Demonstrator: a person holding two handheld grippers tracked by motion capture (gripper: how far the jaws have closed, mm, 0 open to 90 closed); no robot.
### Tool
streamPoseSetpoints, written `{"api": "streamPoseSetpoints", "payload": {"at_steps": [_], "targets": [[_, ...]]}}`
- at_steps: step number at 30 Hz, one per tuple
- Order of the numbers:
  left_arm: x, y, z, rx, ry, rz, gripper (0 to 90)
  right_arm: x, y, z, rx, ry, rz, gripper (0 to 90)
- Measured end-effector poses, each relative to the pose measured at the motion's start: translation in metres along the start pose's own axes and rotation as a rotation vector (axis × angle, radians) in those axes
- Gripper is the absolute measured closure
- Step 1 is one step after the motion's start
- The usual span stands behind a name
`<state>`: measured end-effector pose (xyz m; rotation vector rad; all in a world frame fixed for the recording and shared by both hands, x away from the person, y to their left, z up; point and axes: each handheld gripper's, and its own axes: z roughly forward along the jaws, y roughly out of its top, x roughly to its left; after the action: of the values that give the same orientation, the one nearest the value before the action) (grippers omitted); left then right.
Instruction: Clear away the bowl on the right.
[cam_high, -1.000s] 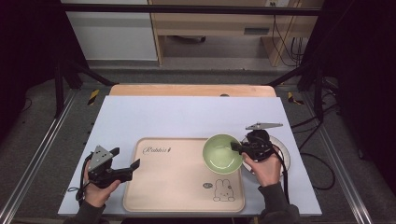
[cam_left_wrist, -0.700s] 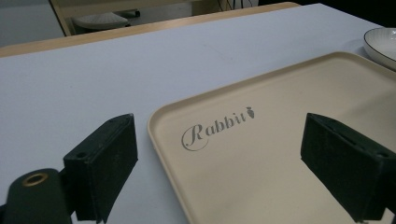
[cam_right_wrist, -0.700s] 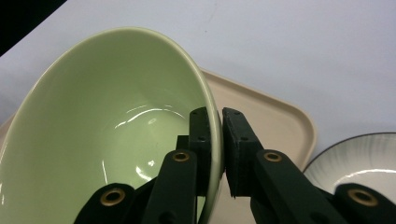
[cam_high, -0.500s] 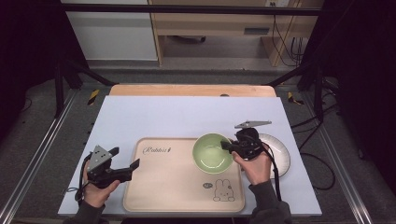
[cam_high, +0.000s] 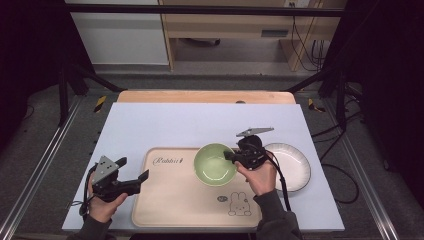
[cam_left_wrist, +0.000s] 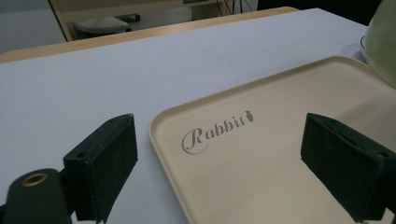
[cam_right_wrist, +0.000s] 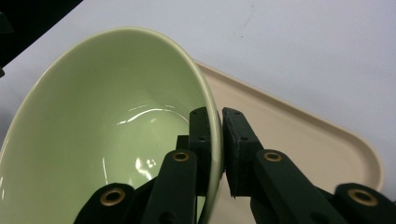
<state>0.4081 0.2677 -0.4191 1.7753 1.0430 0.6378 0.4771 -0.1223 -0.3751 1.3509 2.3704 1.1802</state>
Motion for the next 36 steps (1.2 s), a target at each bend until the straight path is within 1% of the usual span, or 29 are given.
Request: {"api": "streamPoseSetpoints", "payload": {"at_steps": [1, 2, 3, 8, 9, 10, 12, 13, 14, 15, 17, 20, 21, 26, 28, 31, 32, 34, 36], "targets": [[0.0, 0.0, 0.0, 0.001, -0.001, 0.002, 10.7, 0.0, 0.0, 0.002, -0.001, 0.003, -0.009, 83.1], [0.0, 0.0, 0.0, 0.001, -0.001, 0.003, 10.7, 0.002, 0.001, 0.004, 0.003, 0.006, -0.001, 83.0], [0.0, 0.0, 0.0, 0.0, -0.002, 0.002, 10.7, 0.004, 0.001, 0.007, 0.009, 0.008, -0.005, 83.0], [0.0, 0.0, 0.0, 0.003, -0.001, 0.006, 10.7, 0.008, 0.002, 0.014, 0.02, 0.008, -0.008, 83.1], [0.0, 0.0, 0.0, 0.003, -0.002, 0.006, 10.7, 0.008, 0.001, 0.016, 0.022, 0.011, -0.017, 83.1], [0.0, 0.0, 0.0, 0.003, -0.002, 0.006, 10.7, 0.009, 0.002, 0.017, 0.025, 0.012, -0.009, 83.1], [0.0, 0.0, -0.001, -0.001, -0.003, 0.002, 10.7, 0.011, 0.001, 0.021, 0.027, 0.015, -0.016, 83.0], [-0.001, 0.0, -0.001, -0.003, -0.002, 0.002, 10.7, 0.012, 0.001, 0.023, 0.029, 0.016, -0.009, 83.1], [-0.001, 0.0, -0.001, -0.003, -0.002, 0.002, 10.7, 0.012, 0.001, 0.024, 0.03, 0.016, -0.019, 83.1], [-0.001, 0.0, -0.001, -0.003, -0.003, 0.002, 10.7, 0.013, 0.001, 0.025, 0.034, 0.017, -0.011, 83.1], [-0.001, 0.0, -0.001, -0.002, -0.003, 0.003, 10.7, 0.015, 0.0, 0.031, 0.04, 0.018, -0.017, 83.1], [-0.001, 0.0, 0.0, 0.0, -0.003, 0.003, 10.7, 0.015, 0.0, 0.034, 0.047, 0.022, -0.017, 83.1], [-0.001, 0.0, 0.0, 0.002, -0.003, 0.006, 10.7, 0.016, 0.0, 0.035, 0.05, 0.024, -0.007, 83.0], [-0.001, 0.0, 0.0, -0.001, -0.004, 0.003, 10.7, 0.018, -0.001, 0.042, 0.063, 0.022, -0.019, 83.1], [-0.001, 0.0, 0.0, -0.001, -0.004, 0.003, 10.7, 0.019, -0.001, 0.044, 0.069, 0.023, -0.012, 83.1], [-0.001, 0.0, 0.0, 0.002, -0.005, 0.007, 10.7, 0.019, -0.002, 0.048, 0.069, 0.026, -0.019, 83.0], [-0.001, 0.0, 0.0, 0.002, -0.005, 0.007, 10.7, 0.02, -0.002, 0.05, 0.078, 0.023, -0.008, 83.1], [-0.001, 0.0, 0.0, 0.003, -0.004, 0.007, 10.7, 0.019, -0.003, 0.053, 0.078, 0.023, -0.018, 83.1], [-0.001, 0.0, -0.001, 0.002, -0.004, 0.006, 10.7, 0.019, -0.003, 0.056, 0.086, 0.022, -0.014, 83.0]]}}
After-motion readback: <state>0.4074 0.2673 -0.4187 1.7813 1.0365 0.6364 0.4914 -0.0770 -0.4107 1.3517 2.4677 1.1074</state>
